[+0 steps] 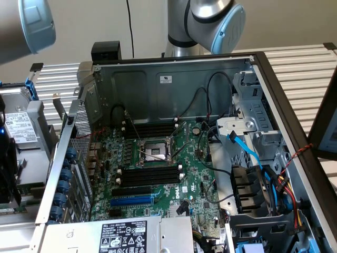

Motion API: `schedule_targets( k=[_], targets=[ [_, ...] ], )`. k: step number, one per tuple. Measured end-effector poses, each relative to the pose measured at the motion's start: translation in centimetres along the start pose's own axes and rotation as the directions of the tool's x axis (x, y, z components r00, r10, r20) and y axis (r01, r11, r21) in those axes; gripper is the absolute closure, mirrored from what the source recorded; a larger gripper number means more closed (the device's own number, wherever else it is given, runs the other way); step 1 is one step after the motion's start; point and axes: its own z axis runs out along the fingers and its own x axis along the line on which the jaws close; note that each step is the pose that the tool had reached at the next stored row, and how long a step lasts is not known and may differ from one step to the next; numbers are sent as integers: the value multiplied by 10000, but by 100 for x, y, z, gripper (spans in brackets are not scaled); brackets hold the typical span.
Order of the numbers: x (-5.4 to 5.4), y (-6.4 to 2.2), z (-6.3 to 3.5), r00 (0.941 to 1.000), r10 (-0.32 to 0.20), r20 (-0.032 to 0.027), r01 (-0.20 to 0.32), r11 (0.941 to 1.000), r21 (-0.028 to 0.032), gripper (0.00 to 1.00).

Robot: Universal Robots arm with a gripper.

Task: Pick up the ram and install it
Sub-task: 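Pick up the ram and move it above insertion slot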

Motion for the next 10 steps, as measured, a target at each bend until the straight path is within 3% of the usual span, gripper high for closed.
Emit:
schedule_targets(
  k=[10],
  targets=[
    [0,-1,33,10000,-11,-8,11,10000,-1,82]
  ],
)
